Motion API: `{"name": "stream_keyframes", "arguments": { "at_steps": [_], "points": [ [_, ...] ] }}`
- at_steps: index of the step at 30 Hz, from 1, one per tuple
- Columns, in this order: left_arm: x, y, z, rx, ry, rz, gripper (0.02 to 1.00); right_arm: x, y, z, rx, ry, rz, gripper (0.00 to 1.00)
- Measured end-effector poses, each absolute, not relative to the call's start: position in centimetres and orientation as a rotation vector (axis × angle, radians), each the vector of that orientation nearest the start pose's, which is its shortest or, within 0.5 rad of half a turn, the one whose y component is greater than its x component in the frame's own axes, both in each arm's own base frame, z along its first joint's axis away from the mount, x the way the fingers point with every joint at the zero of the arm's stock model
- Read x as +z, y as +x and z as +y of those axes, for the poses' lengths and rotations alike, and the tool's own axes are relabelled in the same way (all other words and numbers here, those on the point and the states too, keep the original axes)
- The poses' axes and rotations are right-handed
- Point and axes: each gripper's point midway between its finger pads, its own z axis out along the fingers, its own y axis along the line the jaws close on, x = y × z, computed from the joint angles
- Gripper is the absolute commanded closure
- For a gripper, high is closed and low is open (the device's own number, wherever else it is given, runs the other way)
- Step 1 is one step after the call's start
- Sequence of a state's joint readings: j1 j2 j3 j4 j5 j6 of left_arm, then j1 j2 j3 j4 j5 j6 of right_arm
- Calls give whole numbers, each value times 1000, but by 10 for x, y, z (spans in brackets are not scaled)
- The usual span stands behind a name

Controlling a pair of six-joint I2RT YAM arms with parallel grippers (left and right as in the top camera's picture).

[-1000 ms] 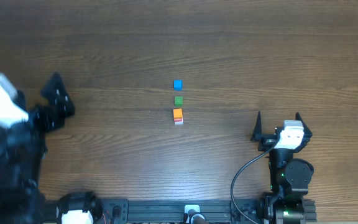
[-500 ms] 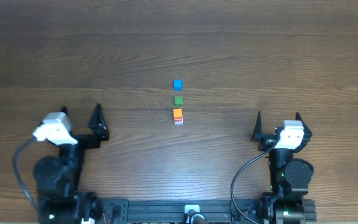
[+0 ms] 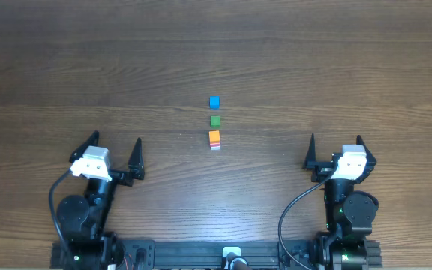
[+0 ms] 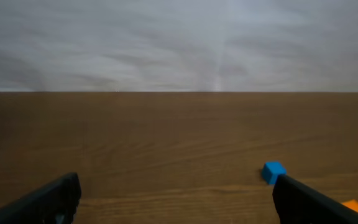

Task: Stack Cubes

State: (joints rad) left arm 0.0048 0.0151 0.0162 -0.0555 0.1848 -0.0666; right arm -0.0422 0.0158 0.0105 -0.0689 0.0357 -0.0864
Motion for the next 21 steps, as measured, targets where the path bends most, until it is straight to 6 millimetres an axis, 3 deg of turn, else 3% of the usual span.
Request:
{"name": "stream_keyframes", "arguments": {
  "at_steps": [21],
  "points": [
    [162, 244, -31, -186, 101, 1630, 20, 158, 246, -17, -127, -9, 1646, 7]
  ]
}}
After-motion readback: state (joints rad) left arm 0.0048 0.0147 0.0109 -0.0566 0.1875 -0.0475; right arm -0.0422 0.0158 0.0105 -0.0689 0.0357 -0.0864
